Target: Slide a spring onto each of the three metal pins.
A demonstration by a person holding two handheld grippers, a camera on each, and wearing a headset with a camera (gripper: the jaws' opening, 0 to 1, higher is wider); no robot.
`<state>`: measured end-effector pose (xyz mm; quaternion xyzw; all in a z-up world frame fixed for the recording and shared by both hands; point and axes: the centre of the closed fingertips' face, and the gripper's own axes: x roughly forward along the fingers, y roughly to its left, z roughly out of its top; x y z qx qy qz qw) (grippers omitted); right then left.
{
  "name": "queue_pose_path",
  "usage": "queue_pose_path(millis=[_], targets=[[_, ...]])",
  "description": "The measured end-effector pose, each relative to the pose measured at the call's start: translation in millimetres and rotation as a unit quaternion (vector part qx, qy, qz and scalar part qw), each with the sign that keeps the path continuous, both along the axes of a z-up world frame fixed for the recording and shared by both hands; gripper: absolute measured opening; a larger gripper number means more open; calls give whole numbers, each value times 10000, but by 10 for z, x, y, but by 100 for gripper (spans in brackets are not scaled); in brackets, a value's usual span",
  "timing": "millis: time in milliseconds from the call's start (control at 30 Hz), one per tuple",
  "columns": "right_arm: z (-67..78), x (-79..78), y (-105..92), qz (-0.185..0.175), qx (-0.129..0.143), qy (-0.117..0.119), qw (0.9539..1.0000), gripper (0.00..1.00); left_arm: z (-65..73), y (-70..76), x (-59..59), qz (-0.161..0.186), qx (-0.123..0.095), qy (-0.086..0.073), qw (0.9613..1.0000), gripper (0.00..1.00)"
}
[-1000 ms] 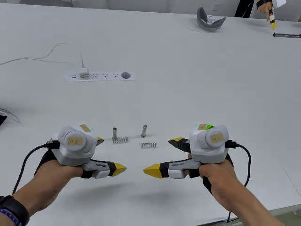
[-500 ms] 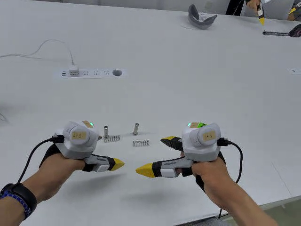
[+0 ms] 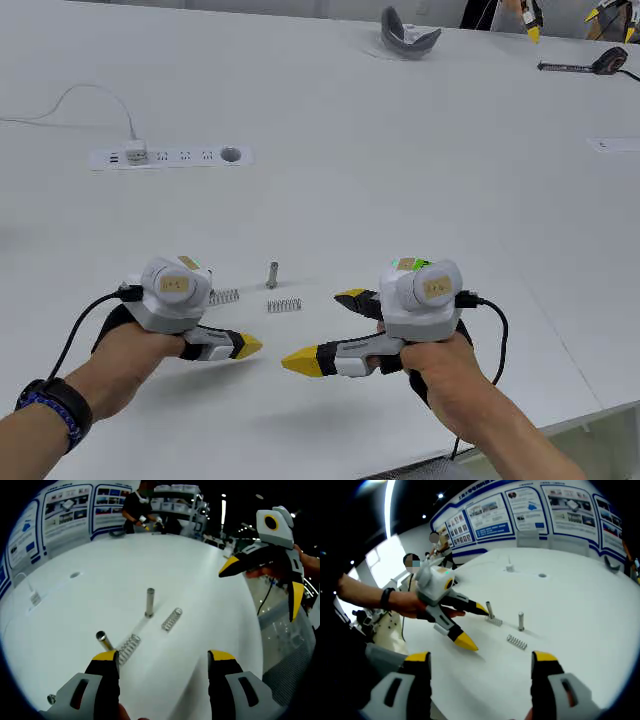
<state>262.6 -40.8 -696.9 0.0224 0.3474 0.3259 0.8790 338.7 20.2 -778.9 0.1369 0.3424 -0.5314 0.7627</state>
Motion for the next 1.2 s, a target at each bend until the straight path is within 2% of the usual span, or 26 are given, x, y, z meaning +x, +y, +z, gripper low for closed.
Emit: queue_pose_path(millis=[233,367,467,600,700,933,1000,1033,1200], targets=[[-5,-6,-26,-8,-8,8,10000,84,-33,-2,27,0,38,43,10000,72],[-5,-3,-47,-28,-9,3,10000,84,-40,1,-2,-47,67,69,9999,71],[-2,-7,-54,-44,-3,-1,10000,84,-22,-4,-67,-178,62,58,9998,67],[-9,-16,-61,-57,-2,8,10000,84,-20,-4,-86,-179,53,56,9998,60],[-15,-21,-59,-51,-11,17,10000,83,-35,0,-53,-117,68,13,9999,56],[-3,-19,-76,-51,-15,15,10000,83,-8,-30,11,-14,17,-27,10000,57],[-2,-17,-80,-56,-13,17,10000,83,-45,-22,28,-10,96,-43,9999,57],[-2,-18,-79,-53,-12,20,10000,83,-35,-31,51,-5,68,-116,9999,56],[-3,-10,-63,-41,-1,17,10000,83,-49,-26,42,-80,170,-134,9997,55]])
